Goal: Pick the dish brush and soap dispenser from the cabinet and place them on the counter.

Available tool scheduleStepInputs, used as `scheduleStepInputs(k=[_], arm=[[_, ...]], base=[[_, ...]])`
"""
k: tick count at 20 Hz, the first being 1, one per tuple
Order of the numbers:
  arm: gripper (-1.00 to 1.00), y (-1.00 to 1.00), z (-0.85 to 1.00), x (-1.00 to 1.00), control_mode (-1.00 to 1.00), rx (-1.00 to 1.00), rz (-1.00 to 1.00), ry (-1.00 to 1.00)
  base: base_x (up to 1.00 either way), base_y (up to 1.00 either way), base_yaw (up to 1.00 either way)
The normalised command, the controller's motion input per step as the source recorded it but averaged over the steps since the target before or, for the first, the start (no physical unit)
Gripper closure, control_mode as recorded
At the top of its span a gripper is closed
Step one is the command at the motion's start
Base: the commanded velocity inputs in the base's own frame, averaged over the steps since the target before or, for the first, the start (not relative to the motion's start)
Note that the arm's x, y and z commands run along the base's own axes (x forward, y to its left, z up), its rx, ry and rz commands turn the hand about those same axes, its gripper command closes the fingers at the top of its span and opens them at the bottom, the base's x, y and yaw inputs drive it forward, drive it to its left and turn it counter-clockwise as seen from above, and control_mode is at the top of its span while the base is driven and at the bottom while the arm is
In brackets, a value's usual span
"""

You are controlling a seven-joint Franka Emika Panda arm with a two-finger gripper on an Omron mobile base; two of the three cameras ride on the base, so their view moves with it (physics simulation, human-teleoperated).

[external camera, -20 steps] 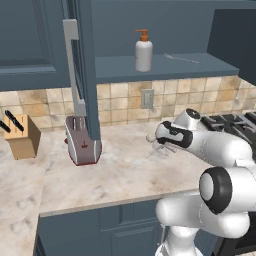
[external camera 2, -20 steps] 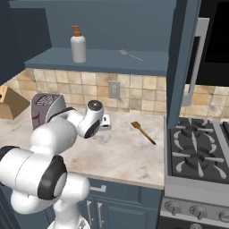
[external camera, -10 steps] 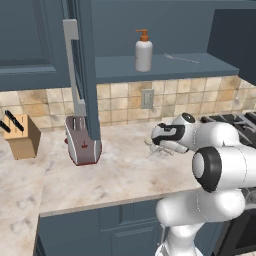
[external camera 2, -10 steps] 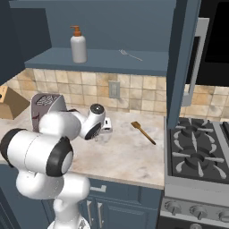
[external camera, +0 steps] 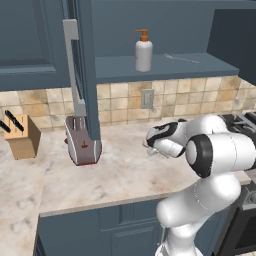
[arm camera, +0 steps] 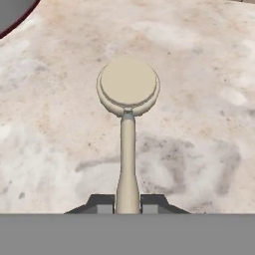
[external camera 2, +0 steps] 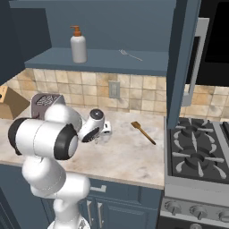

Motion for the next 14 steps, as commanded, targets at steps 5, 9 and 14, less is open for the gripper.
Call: scheduleStepInputs(k=[5,9,14], arm=[[1.0,0.13,-0.19,0.1,-1.0,0.0,-0.01,-0.02],[1.0,0.11,-0.19,0.09,-1.0,0.0,0.0,-0.01],[1.0,0.09,-0.12,0.12,-1.0,0.0,0.0,-0.01]], base=[[0.0,0.0,0.0],[0.0,0.0,0.0],[0.0,0.0,0.0]])
